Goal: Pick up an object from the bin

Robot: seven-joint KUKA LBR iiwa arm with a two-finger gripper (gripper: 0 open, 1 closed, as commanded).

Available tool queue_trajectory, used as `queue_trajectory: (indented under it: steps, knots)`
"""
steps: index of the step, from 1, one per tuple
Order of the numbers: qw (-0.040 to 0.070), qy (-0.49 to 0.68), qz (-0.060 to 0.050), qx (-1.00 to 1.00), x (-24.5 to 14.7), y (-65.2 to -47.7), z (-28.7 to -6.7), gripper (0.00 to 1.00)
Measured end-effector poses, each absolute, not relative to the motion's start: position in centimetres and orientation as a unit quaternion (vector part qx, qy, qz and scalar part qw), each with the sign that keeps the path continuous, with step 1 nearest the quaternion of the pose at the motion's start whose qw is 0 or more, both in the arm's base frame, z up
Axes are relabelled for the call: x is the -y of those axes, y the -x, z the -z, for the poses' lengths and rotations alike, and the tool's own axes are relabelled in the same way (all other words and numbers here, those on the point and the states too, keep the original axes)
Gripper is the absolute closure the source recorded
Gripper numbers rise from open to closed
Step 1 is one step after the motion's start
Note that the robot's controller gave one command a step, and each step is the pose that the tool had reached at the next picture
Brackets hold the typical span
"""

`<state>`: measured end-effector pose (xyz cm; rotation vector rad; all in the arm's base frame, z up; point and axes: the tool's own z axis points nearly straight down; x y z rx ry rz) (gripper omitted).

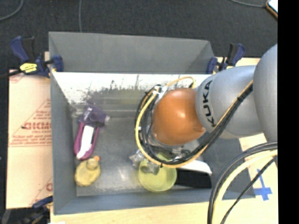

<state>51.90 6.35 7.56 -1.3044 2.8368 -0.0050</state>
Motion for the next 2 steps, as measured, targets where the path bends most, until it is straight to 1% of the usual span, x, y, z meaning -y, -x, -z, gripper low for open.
queue_trajectory:
  steps: [1, 2]
  knots:
    - [0.011, 0.417, 0.002, -0.909, -6.4, -52.0, -8.0, 1.0]
    - [0.007, 0.416, 0.0, -0.909, -6.4, -51.7, -9.7, 1.0]
